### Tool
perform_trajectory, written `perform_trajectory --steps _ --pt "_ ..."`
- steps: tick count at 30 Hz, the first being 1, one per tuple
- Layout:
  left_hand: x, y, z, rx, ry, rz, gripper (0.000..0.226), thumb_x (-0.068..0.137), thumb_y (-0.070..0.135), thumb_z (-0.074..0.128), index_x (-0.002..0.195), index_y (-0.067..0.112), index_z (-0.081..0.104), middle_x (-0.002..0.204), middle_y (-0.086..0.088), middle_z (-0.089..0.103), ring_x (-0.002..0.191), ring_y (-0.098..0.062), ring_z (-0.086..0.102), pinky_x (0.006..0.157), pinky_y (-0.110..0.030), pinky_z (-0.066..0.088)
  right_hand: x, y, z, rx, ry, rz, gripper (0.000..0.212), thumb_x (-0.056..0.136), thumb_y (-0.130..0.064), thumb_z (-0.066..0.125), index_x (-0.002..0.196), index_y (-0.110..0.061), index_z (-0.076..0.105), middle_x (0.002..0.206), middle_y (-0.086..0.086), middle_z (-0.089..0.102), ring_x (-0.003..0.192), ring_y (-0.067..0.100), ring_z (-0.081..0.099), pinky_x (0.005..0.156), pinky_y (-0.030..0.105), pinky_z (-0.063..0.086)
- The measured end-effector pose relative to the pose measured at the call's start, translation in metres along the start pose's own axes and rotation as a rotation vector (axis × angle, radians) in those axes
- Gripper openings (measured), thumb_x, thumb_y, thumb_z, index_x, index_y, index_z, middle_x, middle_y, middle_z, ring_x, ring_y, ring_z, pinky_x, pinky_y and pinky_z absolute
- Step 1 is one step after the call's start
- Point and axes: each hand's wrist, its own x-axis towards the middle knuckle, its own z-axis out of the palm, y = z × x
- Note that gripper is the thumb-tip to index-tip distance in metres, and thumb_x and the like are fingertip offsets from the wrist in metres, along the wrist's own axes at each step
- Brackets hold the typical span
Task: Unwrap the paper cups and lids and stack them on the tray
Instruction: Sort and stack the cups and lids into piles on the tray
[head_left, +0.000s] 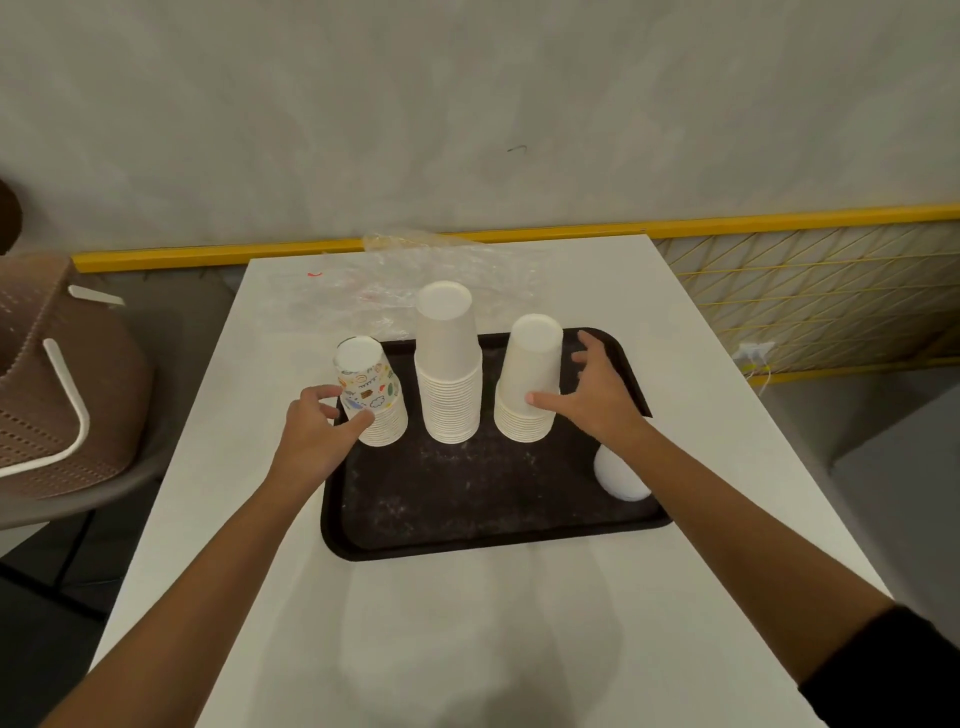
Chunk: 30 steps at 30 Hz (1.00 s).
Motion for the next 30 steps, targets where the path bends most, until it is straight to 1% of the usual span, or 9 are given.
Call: perform_trajectory --steps 3,9,14,18,21,23,25,28,30 --pt "-0.006 0.002 0.002 0.013 -0.003 0.004 0.052 0.086 0.021 0.064 0.131 0.009 0.041 0.130 -0.016 0.048 0.119 -0.029 0.048 0.086 -0.032 0.040 0.011 -0.007 0.013 0.044 0.029 -0.022 0.107 0.068 -0.028 0.081 0.147 -0.017 0.010 0.146 0.007 0.035 0.133 0.026 0.037 0.110 0.046 0.033" --pt "-0.017 0.007 0.003 0.023 -0.004 -0.029 0.049 0.086 0.021 0.064 0.129 0.012 0.042 0.131 -0.013 0.048 0.119 -0.028 0.048 0.091 -0.034 0.043 0.022 -0.010 0.022 0.003 0.083 -0.111 0.083 0.072 -0.019 0.078 0.138 -0.014 0.028 0.140 0.006 0.040 0.128 0.024 0.042 0.106 0.040 0.036" --pt "-0.026 0.007 0.007 0.062 -0.091 -0.043 0.042 0.088 0.022 0.061 0.126 0.013 0.045 0.131 -0.009 0.050 0.116 -0.024 0.049 0.085 -0.028 0.039 0.026 -0.008 0.018 -0.010 0.039 -0.111 0.088 0.070 -0.021 0.079 0.139 -0.014 0.025 0.141 0.007 0.038 0.129 0.025 0.040 0.107 0.043 0.036" --pt "-0.033 0.005 0.017 0.143 -0.242 -0.055 0.031 0.091 0.027 0.056 0.120 0.018 0.049 0.121 0.000 0.051 0.119 -0.021 0.045 0.097 -0.031 0.037 0.019 0.005 0.001 -0.067 -0.052 -0.050 0.102 0.067 -0.029 0.082 0.145 -0.016 0.017 0.149 0.009 0.028 0.134 0.027 0.034 0.110 0.046 0.033" --pt "-0.039 0.008 0.030 0.176 -0.354 -0.025 0.019 0.092 0.029 0.055 0.109 0.023 0.052 0.108 0.005 0.052 0.107 -0.014 0.049 0.088 -0.025 0.037 0.006 0.027 -0.023 -0.142 -0.080 0.003 0.099 0.067 -0.036 0.080 0.144 -0.017 0.020 0.151 0.008 0.025 0.136 0.027 0.031 0.110 0.045 0.033" --pt "-0.043 0.012 0.042 0.186 -0.410 0.003 0.018 0.091 0.029 0.055 0.109 0.024 0.054 0.107 0.005 0.055 0.102 -0.012 0.052 0.086 -0.024 0.039 -0.005 0.043 -0.040 -0.161 -0.068 0.062 0.095 0.070 -0.039 0.078 0.144 -0.017 0.022 0.150 0.008 0.026 0.136 0.028 0.032 0.109 0.045 0.035" --pt "-0.047 0.018 0.058 0.191 -0.467 0.014 0.022 0.091 0.031 0.055 0.112 0.024 0.055 0.111 0.004 0.058 0.104 -0.012 0.053 0.092 -0.026 0.041 -0.014 0.056 -0.055 -0.148 -0.035 0.128 0.087 0.074 -0.040 0.074 0.143 -0.016 0.026 0.148 0.008 0.030 0.133 0.028 0.035 0.106 0.043 0.037" --pt "-0.053 0.030 0.086 0.160 -0.545 0.009 0.030 0.090 0.037 0.054 0.118 0.025 0.055 0.119 0.000 0.059 0.110 -0.016 0.055 0.102 -0.034 0.042 -0.024 0.074 -0.073 -0.045 0.008 0.217 0.072 0.083 -0.040 0.064 0.141 -0.014 0.030 0.146 0.010 0.034 0.130 0.028 0.039 0.101 0.038 0.039" --pt "-0.060 0.042 0.107 0.070 -0.601 -0.029 0.037 0.090 0.039 0.054 0.124 0.024 0.052 0.124 -0.001 0.057 0.110 -0.016 0.056 0.101 -0.035 0.044 -0.028 0.085 -0.080 0.027 -0.006 0.300 0.064 0.088 -0.039 0.058 0.140 -0.013 0.032 0.144 0.011 0.037 0.129 0.028 0.041 0.101 0.037 0.038"
